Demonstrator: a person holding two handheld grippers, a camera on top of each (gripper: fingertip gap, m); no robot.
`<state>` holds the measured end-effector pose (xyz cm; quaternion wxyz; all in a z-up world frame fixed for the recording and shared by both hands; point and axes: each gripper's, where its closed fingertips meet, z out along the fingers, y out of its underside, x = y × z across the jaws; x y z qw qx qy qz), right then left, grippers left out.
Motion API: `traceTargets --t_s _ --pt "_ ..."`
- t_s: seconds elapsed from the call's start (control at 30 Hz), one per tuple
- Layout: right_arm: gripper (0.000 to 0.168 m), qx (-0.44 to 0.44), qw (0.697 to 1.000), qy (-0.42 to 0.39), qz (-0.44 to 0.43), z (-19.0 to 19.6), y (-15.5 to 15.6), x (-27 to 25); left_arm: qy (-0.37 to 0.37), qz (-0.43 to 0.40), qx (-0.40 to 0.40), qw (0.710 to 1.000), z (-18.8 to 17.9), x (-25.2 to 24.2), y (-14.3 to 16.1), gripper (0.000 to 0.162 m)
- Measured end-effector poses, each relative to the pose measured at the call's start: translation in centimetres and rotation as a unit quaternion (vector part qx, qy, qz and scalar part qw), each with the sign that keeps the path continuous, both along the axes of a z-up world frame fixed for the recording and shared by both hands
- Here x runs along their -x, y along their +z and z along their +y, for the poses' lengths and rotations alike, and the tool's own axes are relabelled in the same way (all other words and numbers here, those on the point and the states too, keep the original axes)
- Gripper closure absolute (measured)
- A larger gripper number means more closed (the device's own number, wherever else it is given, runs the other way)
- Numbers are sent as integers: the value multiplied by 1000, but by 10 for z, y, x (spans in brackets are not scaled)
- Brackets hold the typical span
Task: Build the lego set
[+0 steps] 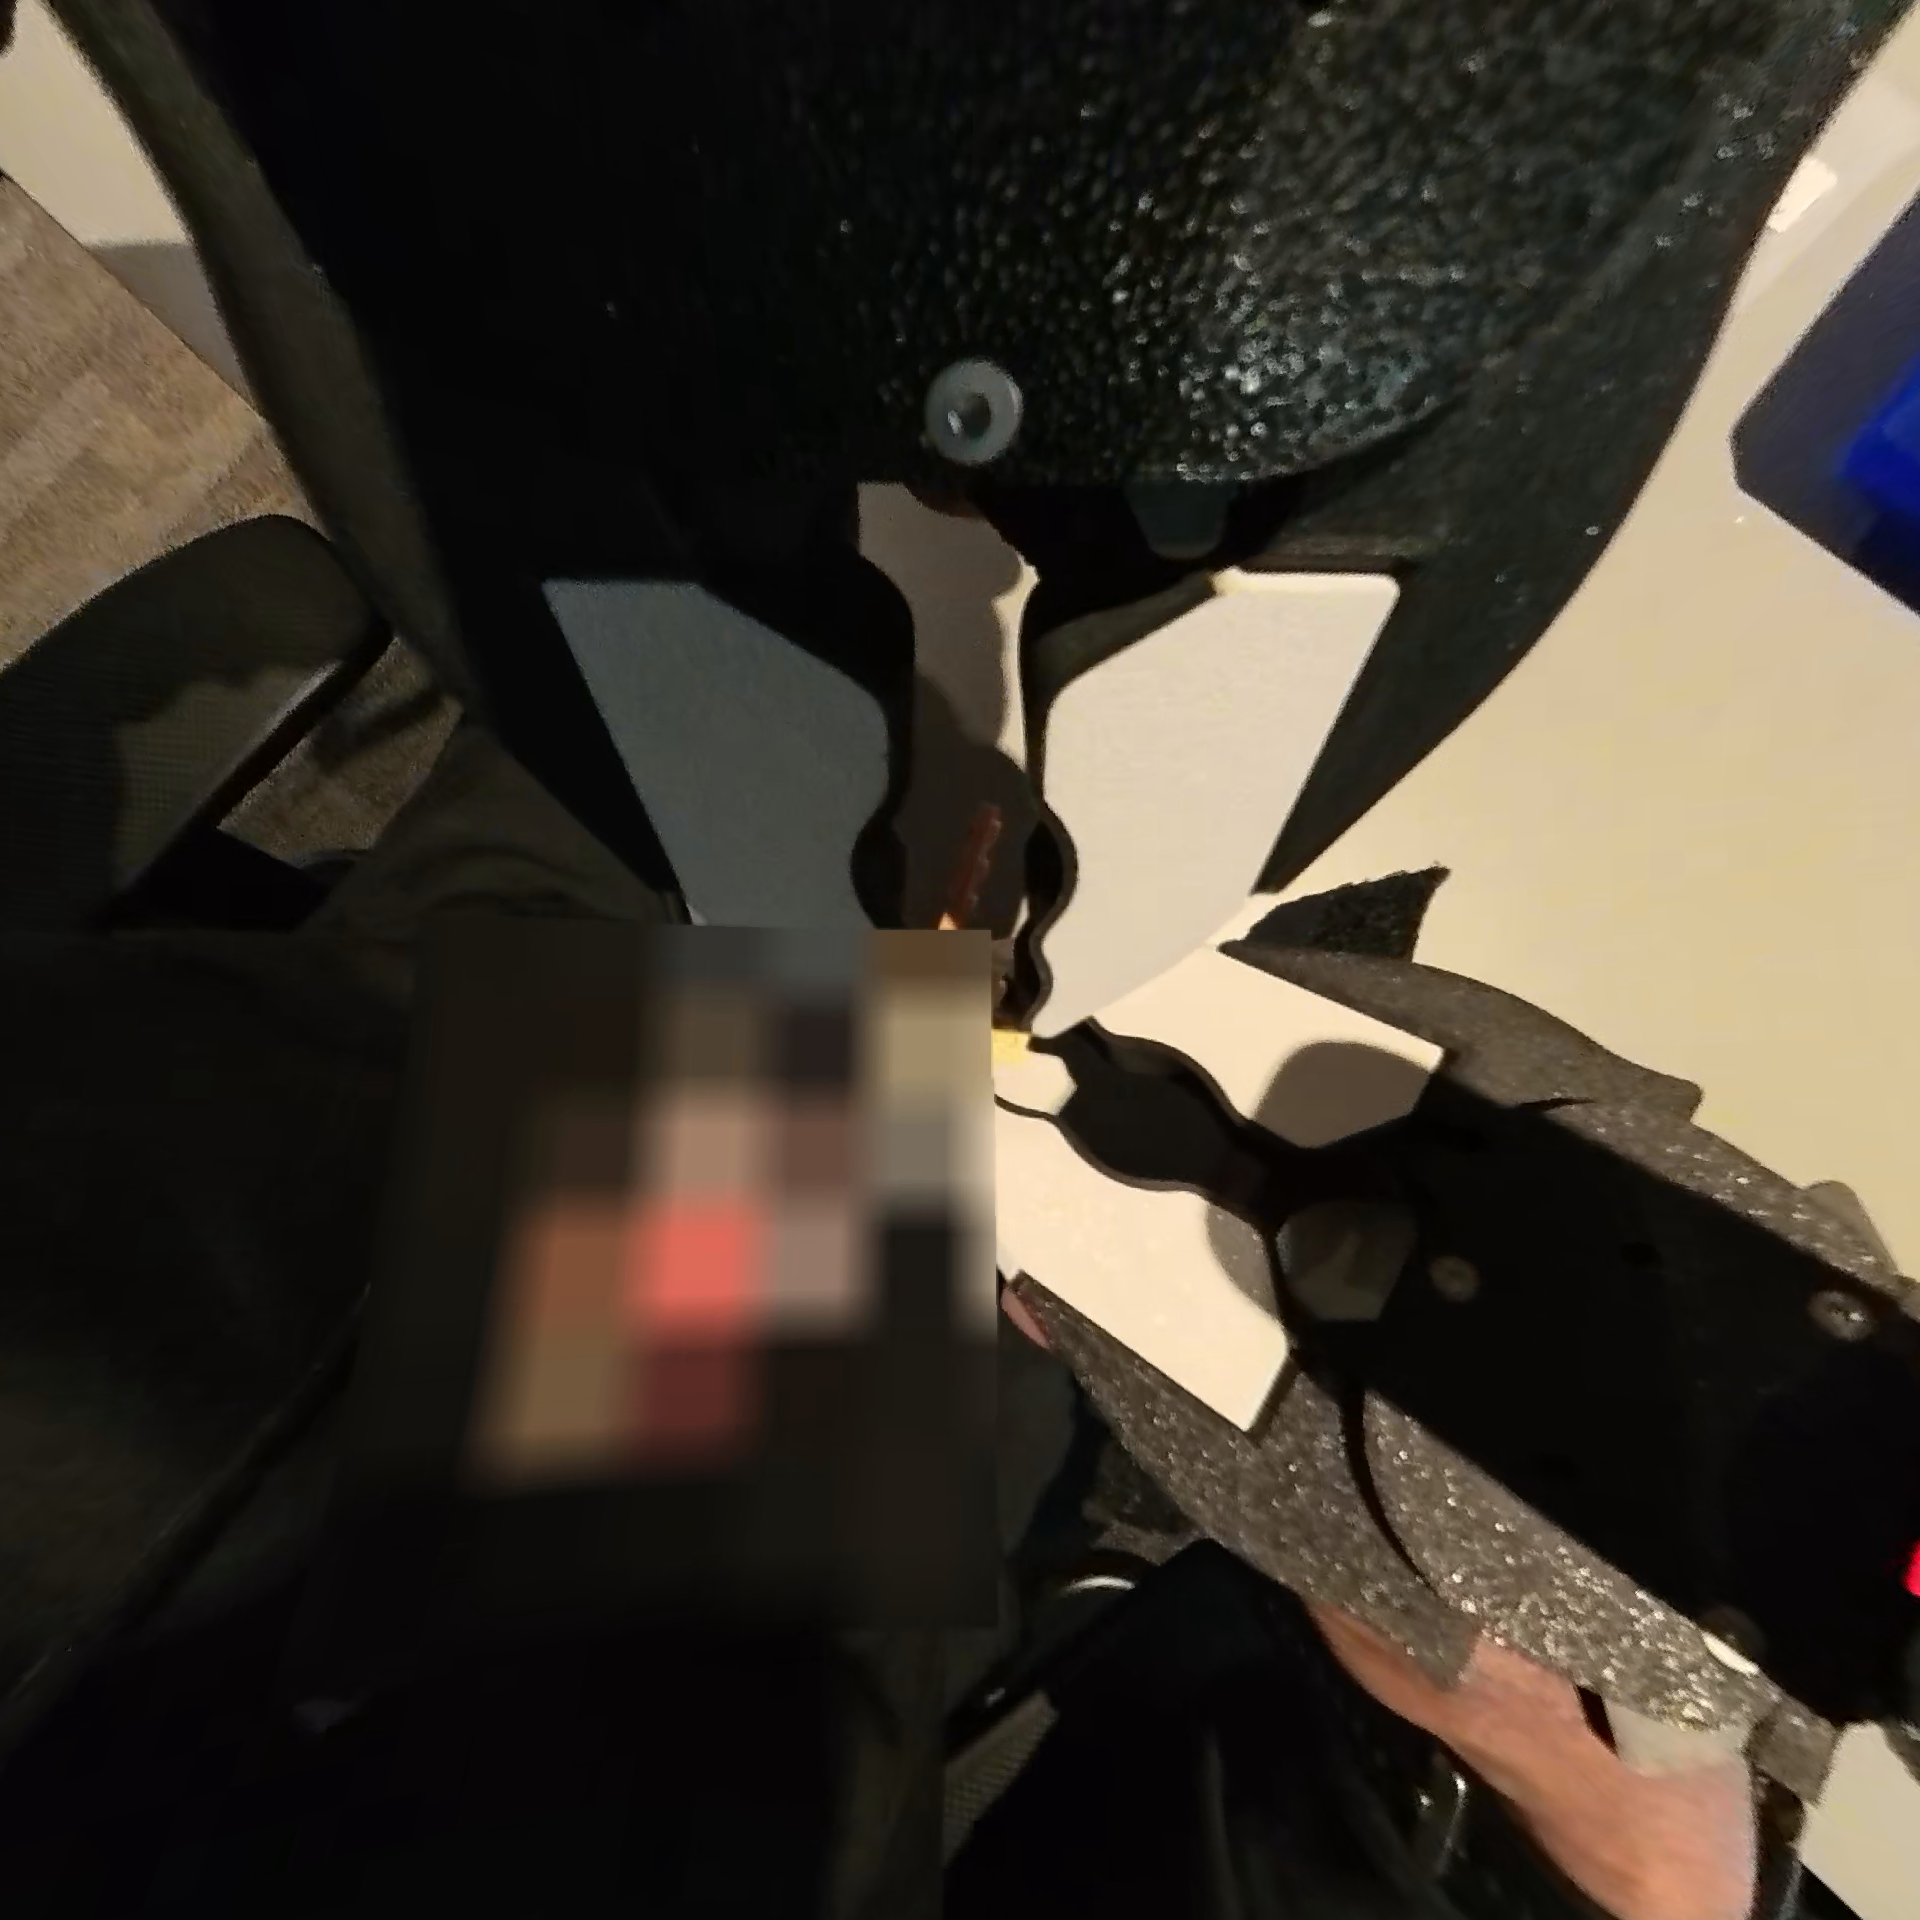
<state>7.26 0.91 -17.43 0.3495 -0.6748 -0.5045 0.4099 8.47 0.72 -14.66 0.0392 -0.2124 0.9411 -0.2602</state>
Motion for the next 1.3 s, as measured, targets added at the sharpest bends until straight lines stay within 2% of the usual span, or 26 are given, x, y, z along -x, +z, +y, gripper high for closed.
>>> traceTargets --t_s 0.73,1.3 --pt "150 -3 1000 4 -7 0 -2 2 -4 50 0 999 3 3 -7 148" --pt "150 -9 1000 15 -2 -5 0 3 -33 21 0 999 -1 4 -6 149"
